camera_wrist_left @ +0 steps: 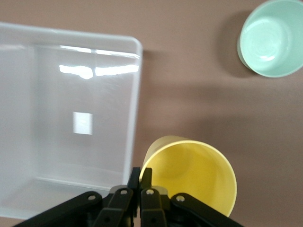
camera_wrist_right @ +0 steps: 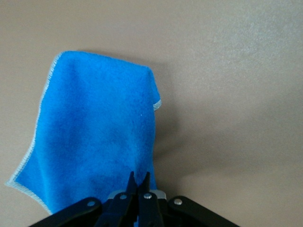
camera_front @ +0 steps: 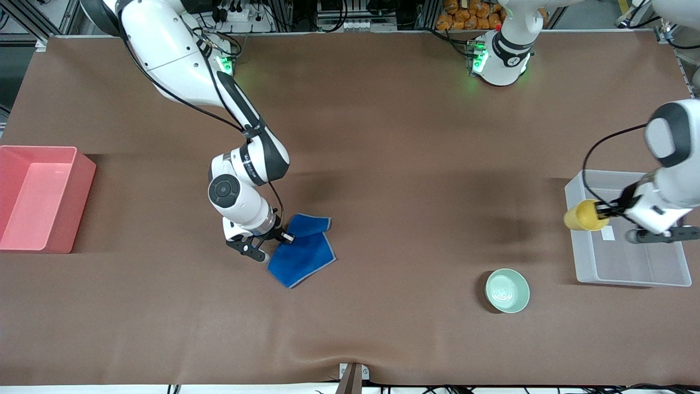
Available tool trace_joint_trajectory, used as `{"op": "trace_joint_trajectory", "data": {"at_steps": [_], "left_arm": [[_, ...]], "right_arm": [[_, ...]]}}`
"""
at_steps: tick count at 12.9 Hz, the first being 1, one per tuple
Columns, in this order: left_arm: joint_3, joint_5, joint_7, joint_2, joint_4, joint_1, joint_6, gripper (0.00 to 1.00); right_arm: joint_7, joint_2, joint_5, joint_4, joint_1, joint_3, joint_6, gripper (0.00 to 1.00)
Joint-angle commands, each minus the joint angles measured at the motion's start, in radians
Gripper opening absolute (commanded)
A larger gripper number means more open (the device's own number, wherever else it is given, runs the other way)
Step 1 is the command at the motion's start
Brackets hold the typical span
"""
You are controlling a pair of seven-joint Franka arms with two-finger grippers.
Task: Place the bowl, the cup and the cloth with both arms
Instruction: 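Grasp the blue cloth with the right gripper while the left gripper lifts the cup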
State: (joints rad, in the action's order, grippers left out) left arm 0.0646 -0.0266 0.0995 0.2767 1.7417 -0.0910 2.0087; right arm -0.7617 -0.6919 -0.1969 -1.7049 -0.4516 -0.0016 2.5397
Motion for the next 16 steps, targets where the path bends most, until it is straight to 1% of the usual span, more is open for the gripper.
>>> {"op": "trace_joint_trajectory", "data": {"at_steps": [1, 3, 5, 7, 9, 11, 12, 14, 16], "left_arm": [[0.001, -0.009, 0.084, 0.068, -0.111, -0.074, -0.033, 0.00], [0.001, -0.006, 0.143, 0.162, -0.198, -0.116, -0.033, 0.00], [0.001, -0.003, 0.147, 0.255, -0.247, -0.131, 0.005, 0.00], [0.000, 0.004, 0.173, 0.291, -0.234, -0.157, 0.126, 0.00], [-0.002, 0.010, 0.198, 0.315, -0.206, -0.164, 0.180, 0.00], [-0.003, 0.013, 0.204, 0.331, -0.150, -0.174, 0.275, 0.00], [-0.003, 0.033, 0.204, 0.332, -0.113, -0.174, 0.327, 0.00], [-0.005, 0.063, 0.204, 0.332, -0.077, -0.171, 0.375, 0.00], [-0.009, 0.098, 0.204, 0.340, -0.073, -0.171, 0.393, 0.00]], "right_arm": [[-0.011, 0.063, -0.015, 0.007, 0.002, -0.012, -0.079, 0.00], [0.002, 0.132, -0.009, 0.008, 0.048, -0.015, -0.175, 0.00], [0.019, 0.178, -0.006, 0.010, 0.079, -0.015, -0.238, 0.00], [0.080, 0.215, -0.006, 0.016, 0.115, -0.015, -0.313, 0.00], [0.148, 0.247, -0.006, 0.016, 0.151, -0.017, -0.373, 0.00], [0.221, 0.273, -0.006, 0.016, 0.188, -0.015, -0.421, 0.00], [0.257, 0.285, -0.006, 0.016, 0.204, -0.017, -0.449, 0.00], [0.344, 0.302, -0.004, 0.014, 0.231, -0.017, -0.484, 0.00], [0.445, 0.325, -0.001, 0.007, 0.261, -0.018, -0.519, 0.00]]}}
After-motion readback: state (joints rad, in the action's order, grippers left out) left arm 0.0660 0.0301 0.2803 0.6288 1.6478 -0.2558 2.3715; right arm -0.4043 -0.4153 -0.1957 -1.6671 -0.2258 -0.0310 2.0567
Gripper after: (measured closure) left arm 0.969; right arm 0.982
